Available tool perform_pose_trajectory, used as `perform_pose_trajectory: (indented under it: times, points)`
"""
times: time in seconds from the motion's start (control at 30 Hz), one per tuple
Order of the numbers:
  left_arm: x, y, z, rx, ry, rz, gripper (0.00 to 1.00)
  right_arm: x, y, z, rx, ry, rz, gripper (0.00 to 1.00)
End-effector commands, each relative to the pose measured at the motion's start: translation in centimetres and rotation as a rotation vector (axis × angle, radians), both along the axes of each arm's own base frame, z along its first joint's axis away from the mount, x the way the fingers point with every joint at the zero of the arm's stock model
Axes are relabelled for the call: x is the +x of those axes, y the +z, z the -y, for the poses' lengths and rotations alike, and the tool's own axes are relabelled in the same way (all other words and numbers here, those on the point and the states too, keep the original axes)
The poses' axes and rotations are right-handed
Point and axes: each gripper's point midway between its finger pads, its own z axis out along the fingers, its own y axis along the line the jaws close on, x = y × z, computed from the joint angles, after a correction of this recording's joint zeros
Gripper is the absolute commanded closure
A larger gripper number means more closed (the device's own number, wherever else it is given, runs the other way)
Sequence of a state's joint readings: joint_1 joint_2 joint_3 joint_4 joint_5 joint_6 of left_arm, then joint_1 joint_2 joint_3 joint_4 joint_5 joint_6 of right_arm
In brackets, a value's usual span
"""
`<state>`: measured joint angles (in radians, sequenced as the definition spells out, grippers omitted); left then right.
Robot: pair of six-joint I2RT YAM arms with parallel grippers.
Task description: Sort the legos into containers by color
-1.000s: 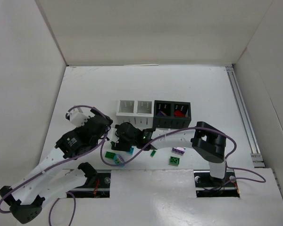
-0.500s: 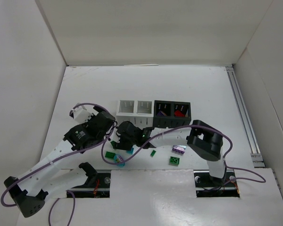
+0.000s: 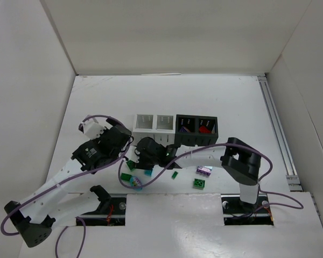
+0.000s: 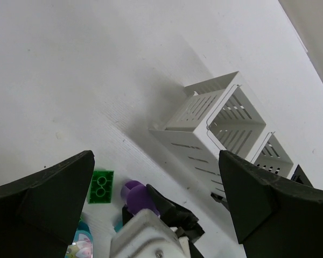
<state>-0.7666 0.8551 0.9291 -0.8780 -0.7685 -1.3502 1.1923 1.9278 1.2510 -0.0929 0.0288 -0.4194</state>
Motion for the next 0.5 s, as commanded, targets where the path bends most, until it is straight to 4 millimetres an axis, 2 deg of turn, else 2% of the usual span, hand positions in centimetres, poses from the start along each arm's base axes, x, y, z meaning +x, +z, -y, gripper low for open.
perform_pose_trajectory:
  times: [0.0,0.1,0.13,0.2,0.23,0.3,0.33,0.47]
  points:
    - [0.8,2.7,0.0,-0.002,-0.002,0.07,0.0,-0.6,8.1,-1.1,0.175,0.057,0.059,0.73]
    - [1.4,3.4,0.6,-0.006,-0.023,0.102,0.0,-0.6,10.9,0.2,0.185,0.054,0.099,0.73]
    - [1.4,3.2,0.8,0.007,-0.044,0.094,0.0,-0.1,12.8,1.3,0.206,0.028,0.124,0.73]
    - [1.7,3.6,1.0,0.002,-0.053,0.113,0.0,1.4,14.0,3.6,0.174,-0.037,0.166,0.73]
    - [1.8,3.7,1.1,0.006,-0.059,0.117,0.0,2.0,15.5,4.8,0.182,-0.063,0.192,0.73]
    - [2.1,3.7,1.5,0.015,-0.079,0.118,0.0,3.6,16.1,6.9,0.162,-0.126,0.207,0.73]
    - [2.1,3.8,1.8,0.014,-0.095,0.117,0.0,5.1,15.9,8.7,0.141,-0.172,0.203,0.73]
    - [2.6,4.0,2.5,0.021,-0.121,0.12,0.0,7.8,16.5,13.3,0.137,-0.275,0.224,0.73]
